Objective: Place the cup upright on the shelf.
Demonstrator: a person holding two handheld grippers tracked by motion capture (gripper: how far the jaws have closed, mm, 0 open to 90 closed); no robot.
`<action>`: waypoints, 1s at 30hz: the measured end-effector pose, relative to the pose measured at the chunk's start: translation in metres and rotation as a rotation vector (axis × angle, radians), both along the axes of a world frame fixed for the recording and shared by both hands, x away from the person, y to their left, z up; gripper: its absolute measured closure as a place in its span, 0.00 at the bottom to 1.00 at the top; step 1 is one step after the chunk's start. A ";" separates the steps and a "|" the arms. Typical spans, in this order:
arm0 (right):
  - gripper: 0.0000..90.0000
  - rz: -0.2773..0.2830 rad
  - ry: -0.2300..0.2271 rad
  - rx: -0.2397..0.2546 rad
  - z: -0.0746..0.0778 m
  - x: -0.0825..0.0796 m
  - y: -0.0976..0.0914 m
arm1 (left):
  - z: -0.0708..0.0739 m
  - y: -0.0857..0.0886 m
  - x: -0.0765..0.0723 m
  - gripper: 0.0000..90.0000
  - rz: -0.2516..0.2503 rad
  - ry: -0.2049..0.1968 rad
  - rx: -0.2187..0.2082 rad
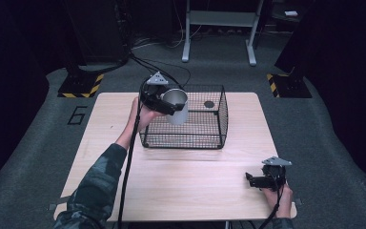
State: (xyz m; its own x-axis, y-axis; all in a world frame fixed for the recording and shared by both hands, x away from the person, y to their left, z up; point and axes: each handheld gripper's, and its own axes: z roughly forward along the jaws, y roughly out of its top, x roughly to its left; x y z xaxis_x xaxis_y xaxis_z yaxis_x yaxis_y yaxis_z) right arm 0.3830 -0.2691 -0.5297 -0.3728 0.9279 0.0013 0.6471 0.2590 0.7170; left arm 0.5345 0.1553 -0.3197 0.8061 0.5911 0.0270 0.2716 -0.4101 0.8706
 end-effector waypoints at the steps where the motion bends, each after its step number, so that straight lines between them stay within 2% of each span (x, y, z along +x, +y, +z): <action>1: 0.01 0.000 0.000 0.000 0.000 0.000 0.000 | 0.000 -0.001 0.001 0.06 0.005 0.000 0.000; 16: 0.01 -0.002 -0.005 0.003 0.000 0.000 0.000 | -0.015 -0.012 0.019 0.06 0.029 0.032 0.034; 17: 0.01 -0.004 0.000 0.005 0.000 0.000 0.000 | -0.017 -0.013 0.020 0.06 0.034 0.038 0.027; 22: 0.01 -0.004 -0.008 0.004 0.000 0.000 0.000 | -0.020 -0.015 0.023 0.06 0.038 0.042 0.033; 23: 0.01 -0.004 -0.008 0.004 0.000 0.000 0.000 | -0.020 -0.016 0.025 0.06 0.039 0.031 0.045; 30: 0.01 -0.007 -0.002 0.006 0.000 0.000 0.001 | -0.027 -0.021 0.030 0.06 0.042 0.045 0.063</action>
